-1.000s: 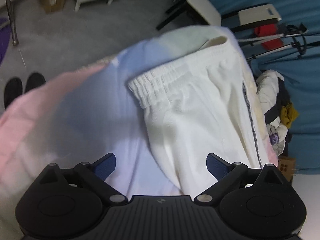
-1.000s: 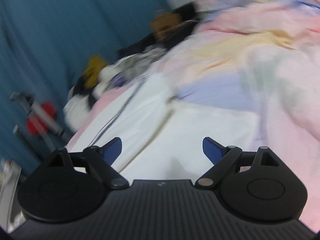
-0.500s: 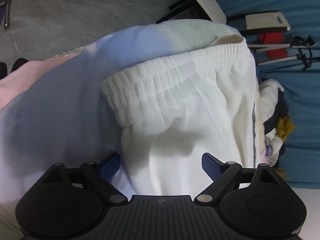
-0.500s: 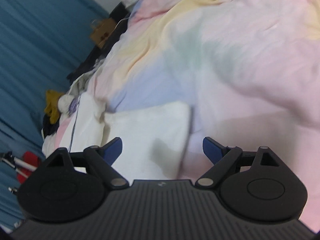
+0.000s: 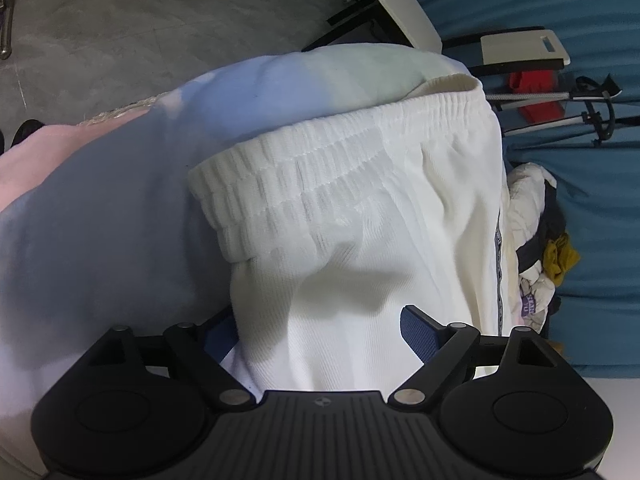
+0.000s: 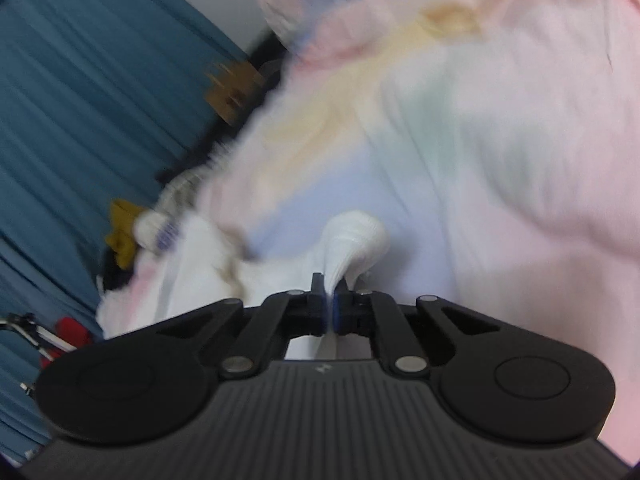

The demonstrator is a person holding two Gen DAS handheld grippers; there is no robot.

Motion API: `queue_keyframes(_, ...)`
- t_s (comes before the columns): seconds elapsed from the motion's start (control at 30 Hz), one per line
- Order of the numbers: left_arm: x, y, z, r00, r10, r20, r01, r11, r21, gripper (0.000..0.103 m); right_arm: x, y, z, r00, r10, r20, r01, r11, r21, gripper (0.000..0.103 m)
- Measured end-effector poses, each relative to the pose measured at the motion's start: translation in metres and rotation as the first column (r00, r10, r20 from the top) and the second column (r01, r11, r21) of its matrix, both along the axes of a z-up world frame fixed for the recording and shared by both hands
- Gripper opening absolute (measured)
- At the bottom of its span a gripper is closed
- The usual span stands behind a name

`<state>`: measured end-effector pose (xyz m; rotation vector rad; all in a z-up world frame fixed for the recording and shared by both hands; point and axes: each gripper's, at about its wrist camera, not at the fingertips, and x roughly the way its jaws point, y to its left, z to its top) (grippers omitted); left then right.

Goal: Fold clothes

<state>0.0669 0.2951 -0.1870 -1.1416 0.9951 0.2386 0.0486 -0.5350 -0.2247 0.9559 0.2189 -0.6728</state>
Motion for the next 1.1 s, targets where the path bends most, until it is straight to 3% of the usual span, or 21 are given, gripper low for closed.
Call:
queue_keyframes(0.1,0.003,-0.004,0.003,0.999,-0.042,-0.006,0.043,0.999,0.026,0.087,-0.008,0.008,0.021,0.999,-0.019,0.049,0.024,0.994,-0.103,0.005)
queue_keyframes(0.23,0.003,-0.003,0.002,0.999,-0.042,-0.016,0.042,0.999,0.027,0.083,-0.015,0.0,0.011,0.997,-0.078,0.005,0.079,0.994,-0.078,0.005)
queue_keyframes(0.3,0.001,-0.002,0.001,0.999,-0.023,-0.036,0.024,0.999,0.043,0.059,-0.011,-0.005,-0.003,0.996,-0.078,-0.049,0.076,0.996,-0.041,0.005)
queue_keyframes(0.37,-0.003,-0.001,0.002,0.999,0.001,-0.048,0.001,0.999,0.053,0.042,-0.01,-0.007,-0.011,0.994,-0.08,-0.069,0.079,0.997,-0.019,0.005)
queue_keyframes(0.4,-0.007,0.001,0.002,0.999,0.012,-0.038,-0.01,0.999,0.049,0.022,-0.012,-0.007,-0.011,0.995,-0.081,-0.061,0.08,0.997,-0.02,0.005)
queue_keyframes(0.43,-0.01,0.002,0.005,1.0,0.018,-0.012,-0.017,0.999,0.04,0.008,-0.012,-0.005,-0.008,0.996,-0.08,-0.049,0.079,0.996,-0.029,0.005)
queue_keyframes(0.63,-0.031,-0.002,0.044,0.986,0.028,0.162,-0.041,0.996,0.077,0.006,-0.026,0.01,0.016,0.996,-0.089,0.011,0.09,0.992,-0.086,0.005)
queue_keyframes(0.83,-0.054,0.008,0.093,0.933,0.045,0.358,-0.064,0.997,0.043,0.004,-0.047,0.014,0.039,0.989,-0.121,0.086,0.129,0.988,-0.09,0.005)
queue_keyframes(0.97,-0.027,0.004,0.122,0.912,0.041,0.408,-0.07,0.996,0.055,0.004,-0.024,0.009,0.069,0.986,-0.107,0.125,0.123,0.985,-0.125,0.005)
queue_keyframes(1.1,0.031,0.007,0.137,0.909,0.084,0.409,-0.114,0.992,0.05,0.003,0.037,0.004,0.104,0.993,-0.056,0.107,0.078,0.975,-0.21,0.005)
